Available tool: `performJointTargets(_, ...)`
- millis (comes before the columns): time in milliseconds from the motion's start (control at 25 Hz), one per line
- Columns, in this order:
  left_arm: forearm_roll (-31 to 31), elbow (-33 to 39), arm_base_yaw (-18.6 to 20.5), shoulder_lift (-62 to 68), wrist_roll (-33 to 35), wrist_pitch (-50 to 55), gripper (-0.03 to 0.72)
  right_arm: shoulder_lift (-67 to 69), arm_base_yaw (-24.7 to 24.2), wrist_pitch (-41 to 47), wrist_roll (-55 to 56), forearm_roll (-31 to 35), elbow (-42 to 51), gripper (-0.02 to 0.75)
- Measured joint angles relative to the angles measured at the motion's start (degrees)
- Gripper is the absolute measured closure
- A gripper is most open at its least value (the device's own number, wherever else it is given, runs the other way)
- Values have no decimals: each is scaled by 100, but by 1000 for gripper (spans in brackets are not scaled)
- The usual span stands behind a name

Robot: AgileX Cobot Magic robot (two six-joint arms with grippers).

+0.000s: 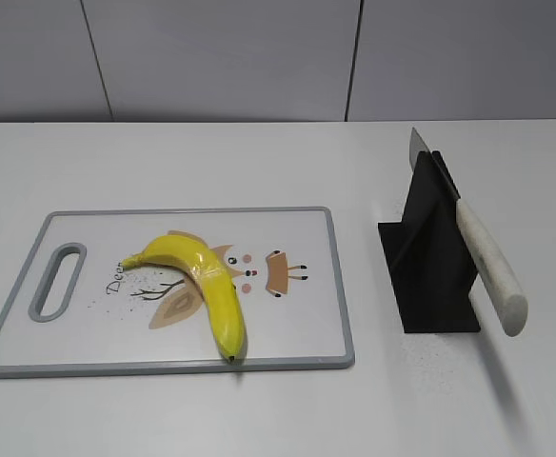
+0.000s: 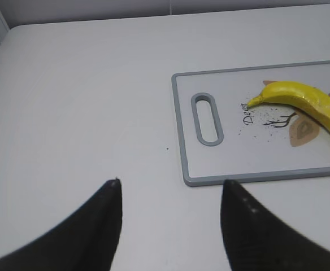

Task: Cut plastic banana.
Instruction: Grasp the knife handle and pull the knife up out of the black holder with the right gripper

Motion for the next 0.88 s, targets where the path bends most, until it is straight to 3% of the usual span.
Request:
performJointTargets(440, 0, 0, 0, 0, 0, 0, 150, 1864, 0, 160, 403, -419, -729, 148)
performJointTargets(640, 0, 0, 0, 0, 0, 0, 150, 2505, 53, 160, 410, -280, -1100, 148)
performJointTargets(760, 0, 0, 0, 0, 0, 0, 150, 2894, 417, 160, 474, -155, -1344, 148)
performJointTargets(880, 0, 0, 0, 0, 0, 0, 150, 3319, 1088, 155, 524, -148, -1569, 148)
